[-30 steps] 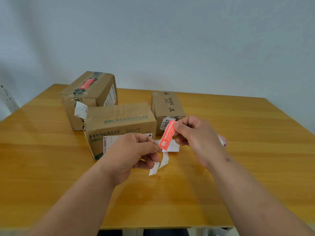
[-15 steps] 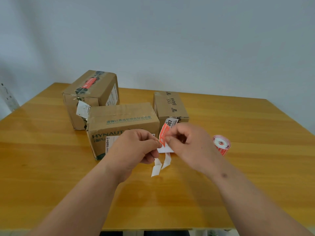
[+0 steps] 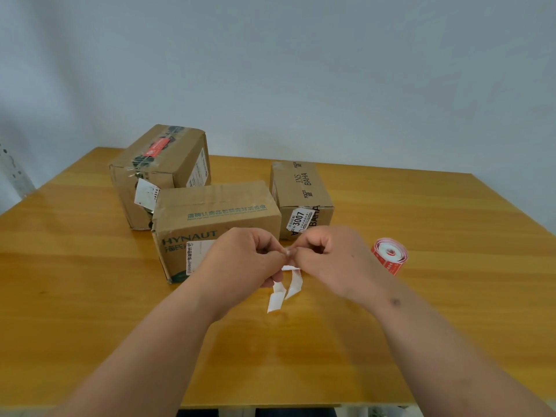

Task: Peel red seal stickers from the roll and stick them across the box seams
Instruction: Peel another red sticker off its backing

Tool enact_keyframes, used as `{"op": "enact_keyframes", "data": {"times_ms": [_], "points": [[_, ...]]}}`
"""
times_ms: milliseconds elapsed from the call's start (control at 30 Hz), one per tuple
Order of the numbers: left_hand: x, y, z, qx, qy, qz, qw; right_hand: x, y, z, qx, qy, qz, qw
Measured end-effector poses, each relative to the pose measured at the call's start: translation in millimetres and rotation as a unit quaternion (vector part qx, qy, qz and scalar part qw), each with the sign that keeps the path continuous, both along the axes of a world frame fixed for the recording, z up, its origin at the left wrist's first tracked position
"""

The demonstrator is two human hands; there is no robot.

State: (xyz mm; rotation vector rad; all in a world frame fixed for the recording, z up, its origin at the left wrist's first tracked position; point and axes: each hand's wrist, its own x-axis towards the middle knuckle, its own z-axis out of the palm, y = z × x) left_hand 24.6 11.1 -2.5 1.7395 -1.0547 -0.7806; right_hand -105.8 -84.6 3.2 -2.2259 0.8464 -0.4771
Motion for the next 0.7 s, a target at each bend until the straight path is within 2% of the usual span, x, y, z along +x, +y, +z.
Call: {"op": "enact_keyframes", "data": {"times_ms": [167,300,367,533,700], "points": [[0.5,-3.1,-5.8,0.046,0.005,-0.012,0.999,-3.9,-6.2,-1.2,0.021,0.007,-0.041,0.999],[1.1,-3.8,-12.3,0.081,0.008,-0.021,0.996,-10.9,-16.9,-1.3,0.038,-0.03,-0.09,0.995],[-1.4,-4.7,-13.3,0.06,0.019,-0.016,0.998,-13.2,-17.1,-0.6,0.035,-0.03,-0.072,0.996],[-7.9,-9.4,-11.3,0.01,0.12,-0.004,0.993,-13.2,-11.4,-4.7,0.037,-0.029,-0.015,0.999],[-9.8,-8.4,-13.1,0.015,0.115,0.0,0.993,-14.4,-10.8,-9.3,0.036,-0.041,-0.005,0.998]]}}
